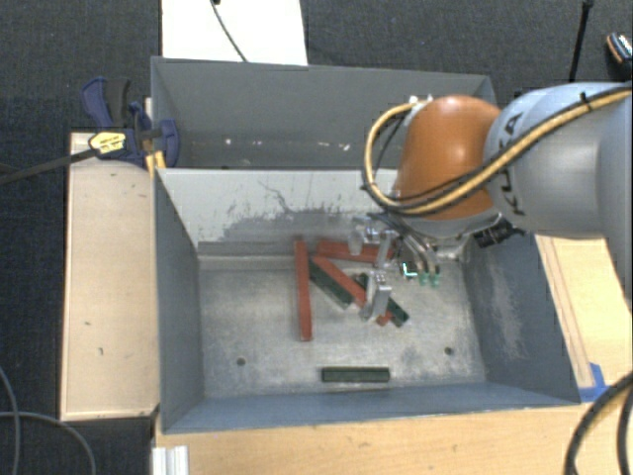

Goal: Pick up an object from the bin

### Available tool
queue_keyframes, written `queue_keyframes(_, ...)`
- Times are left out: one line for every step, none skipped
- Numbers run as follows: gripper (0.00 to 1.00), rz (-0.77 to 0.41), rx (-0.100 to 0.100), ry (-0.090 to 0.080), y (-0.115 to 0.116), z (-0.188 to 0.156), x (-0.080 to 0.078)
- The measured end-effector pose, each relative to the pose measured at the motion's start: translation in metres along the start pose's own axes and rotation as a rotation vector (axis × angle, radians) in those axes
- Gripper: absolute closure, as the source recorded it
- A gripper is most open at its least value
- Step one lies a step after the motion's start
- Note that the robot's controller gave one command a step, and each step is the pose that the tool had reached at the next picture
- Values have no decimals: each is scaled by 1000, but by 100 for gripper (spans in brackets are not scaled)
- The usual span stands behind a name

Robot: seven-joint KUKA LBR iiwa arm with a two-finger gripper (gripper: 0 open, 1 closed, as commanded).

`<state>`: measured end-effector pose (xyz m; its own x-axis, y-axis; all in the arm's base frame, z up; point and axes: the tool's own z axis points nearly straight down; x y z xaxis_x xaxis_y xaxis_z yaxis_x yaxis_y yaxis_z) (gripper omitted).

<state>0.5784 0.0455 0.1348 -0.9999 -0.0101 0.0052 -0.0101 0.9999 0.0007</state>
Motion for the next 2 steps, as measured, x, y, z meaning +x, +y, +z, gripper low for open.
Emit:
queue_keyframes(100, 2, -1, -8, 0, -4, -2)
queue_keyframes(0, 3, -1, -8, 0, -4, -2)
